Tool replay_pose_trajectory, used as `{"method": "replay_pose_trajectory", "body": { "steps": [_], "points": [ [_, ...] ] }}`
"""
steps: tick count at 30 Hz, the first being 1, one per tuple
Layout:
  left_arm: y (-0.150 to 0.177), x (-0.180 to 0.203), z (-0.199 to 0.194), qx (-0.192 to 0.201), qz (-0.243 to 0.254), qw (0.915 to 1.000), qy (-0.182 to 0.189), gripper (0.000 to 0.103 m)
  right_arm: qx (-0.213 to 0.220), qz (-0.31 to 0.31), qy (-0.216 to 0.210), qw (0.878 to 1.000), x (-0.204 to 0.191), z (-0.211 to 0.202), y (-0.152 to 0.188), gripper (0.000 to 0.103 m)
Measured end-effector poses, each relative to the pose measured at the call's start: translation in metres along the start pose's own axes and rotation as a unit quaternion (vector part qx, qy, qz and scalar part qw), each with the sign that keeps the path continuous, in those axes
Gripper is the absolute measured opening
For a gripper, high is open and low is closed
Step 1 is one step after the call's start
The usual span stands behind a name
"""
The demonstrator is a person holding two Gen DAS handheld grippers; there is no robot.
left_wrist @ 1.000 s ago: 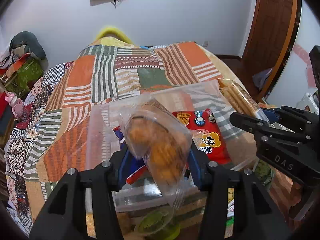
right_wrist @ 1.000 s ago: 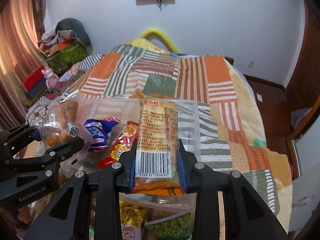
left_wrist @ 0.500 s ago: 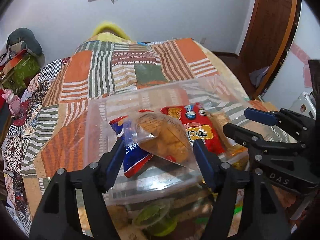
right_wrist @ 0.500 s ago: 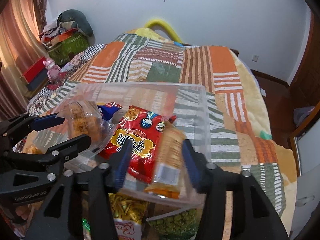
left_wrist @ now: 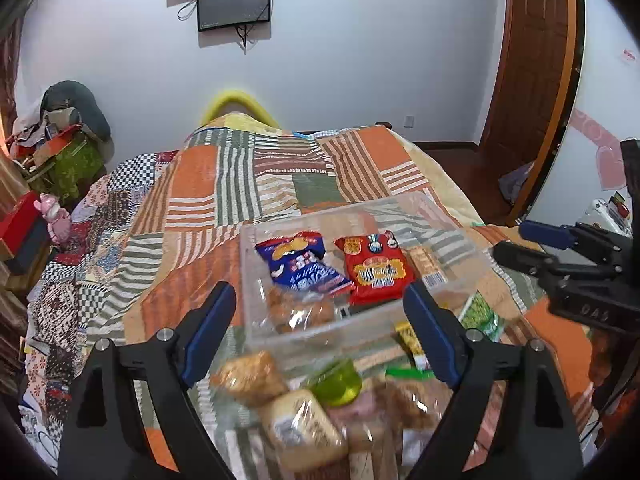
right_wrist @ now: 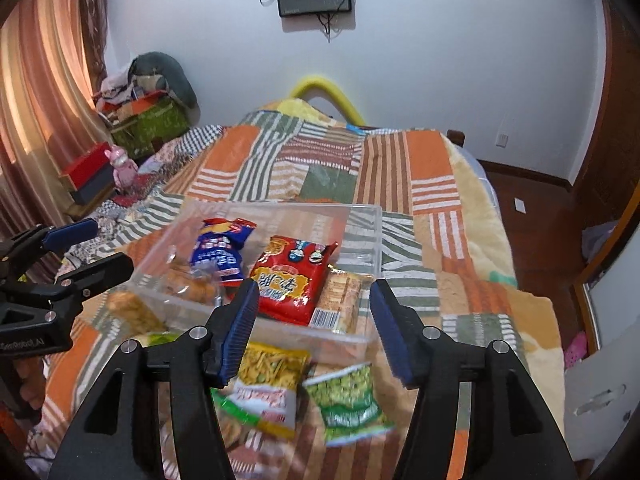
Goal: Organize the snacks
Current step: 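Grasp the tall biscuit roll with left tool while right tool grasps wrapped roll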
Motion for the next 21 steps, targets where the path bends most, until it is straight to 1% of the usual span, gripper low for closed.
{"method": "replay_pose_trajectory", "body": {
  "steps": [5,10,15,21],
  "points": [
    [0.020,0.001,-0.022,-0.005,-0.004,1.0000,-0.004,0.089,0.005,-0.002,-0.009,1.000,-0.003,-0.022,0.012,0.055],
    [0.047,0.003,-0.032,-0.023,-0.012,0.9996,-0.003,0.089,0.000,-0.008,-0.018,1.000,-0.009,-0.039,0.033,0.055],
    [0.079,0.004,-0.031,-0.051,-0.018,0.9985,-0.001,0.089,-0.025,-0.013,-0.025,0.999,-0.014,-0.041,0.061,0.055],
    [0.112,0.007,-0.017,-0.081,-0.022,0.9965,0.005,0.088,-0.060,-0.012,-0.035,0.998,-0.019,-0.037,0.095,0.055]
  ]
}}
Point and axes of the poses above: each gripper's, at about its wrist camera, not at the fingertips, and z roughly the way its jaws point, x to its right, y to its underside, the point moved 4 cm from there along z, roughly the way its jaws point, and after that the axes turned 15 degrees about y, right-handed, at the moved point
